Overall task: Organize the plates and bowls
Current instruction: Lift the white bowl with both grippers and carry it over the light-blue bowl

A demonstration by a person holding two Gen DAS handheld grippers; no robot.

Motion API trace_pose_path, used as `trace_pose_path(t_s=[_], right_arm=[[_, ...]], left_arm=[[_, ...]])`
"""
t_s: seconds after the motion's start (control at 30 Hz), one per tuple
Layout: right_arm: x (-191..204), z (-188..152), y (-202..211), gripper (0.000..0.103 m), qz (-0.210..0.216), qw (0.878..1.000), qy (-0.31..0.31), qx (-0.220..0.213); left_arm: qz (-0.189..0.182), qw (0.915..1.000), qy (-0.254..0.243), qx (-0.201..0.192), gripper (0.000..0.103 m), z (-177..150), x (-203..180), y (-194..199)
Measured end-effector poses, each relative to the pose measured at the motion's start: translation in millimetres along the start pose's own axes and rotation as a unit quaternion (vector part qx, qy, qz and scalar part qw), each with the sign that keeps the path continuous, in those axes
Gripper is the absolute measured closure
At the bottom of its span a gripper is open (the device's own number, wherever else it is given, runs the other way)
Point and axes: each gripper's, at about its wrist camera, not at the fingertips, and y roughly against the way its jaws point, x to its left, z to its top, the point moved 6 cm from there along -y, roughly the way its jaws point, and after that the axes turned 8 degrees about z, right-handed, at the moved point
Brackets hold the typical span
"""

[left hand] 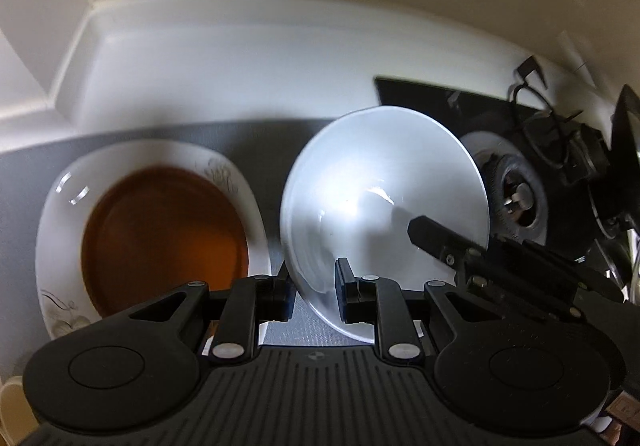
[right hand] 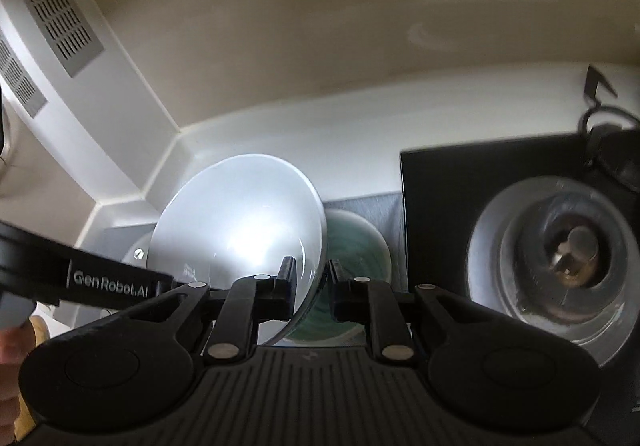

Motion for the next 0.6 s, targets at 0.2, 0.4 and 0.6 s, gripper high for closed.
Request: trace_pose_path(t_s=[0.2, 0.4, 0.6], right_arm=[[-12, -4, -18, 0.086, -0.006, 1.0, -0.001, 0.018], [-15, -6, -29, 0.086, -0.013, 1.0, 0.004, 0.028], [-19, -9, -34, 0.086, -0.02, 0.999, 0.004, 0.026]], left_arm=[[0.031, 0.9993, -0.021, -0.002, 0.082, 2, -13, -7], [0.04, 0.9989, -0.023, -0.004, 0.082, 6, -12, -10], [0.045, 0.9986, -0.027, -0.004, 0.082, 3, -12, -18]])
